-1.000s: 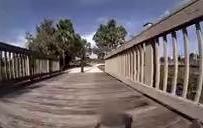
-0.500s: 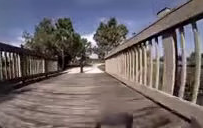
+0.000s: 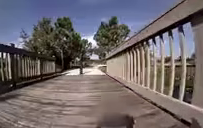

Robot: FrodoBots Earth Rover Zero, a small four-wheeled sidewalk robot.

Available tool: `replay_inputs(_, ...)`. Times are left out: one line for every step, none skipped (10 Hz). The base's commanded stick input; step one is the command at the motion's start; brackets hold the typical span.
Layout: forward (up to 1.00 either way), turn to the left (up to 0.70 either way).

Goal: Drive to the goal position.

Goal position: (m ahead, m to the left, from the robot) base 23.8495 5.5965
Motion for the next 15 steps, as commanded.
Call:
replay_inputs(0.85, 0.00)
replay_inputs(0.85, 0.00)
replay_inputs(0.85, 0.00)
replay_inputs(0.85, 0.00)
replay_inputs(0.85, 0.00)
replay_inputs(0.85, 0.00)
replay_inputs(0.85, 0.00)
replay_inputs(0.85, 0.00)
replay_inputs(0.85, 0.00)
replay_inputs(0.85, 0.00)
replay_inputs(0.85, 0.00)
replay_inputs(0.85, 0.00)
replay_inputs(0.85, 0.00)
replay_inputs(0.85, 0.00)
replay_inputs(0.85, 0.00)
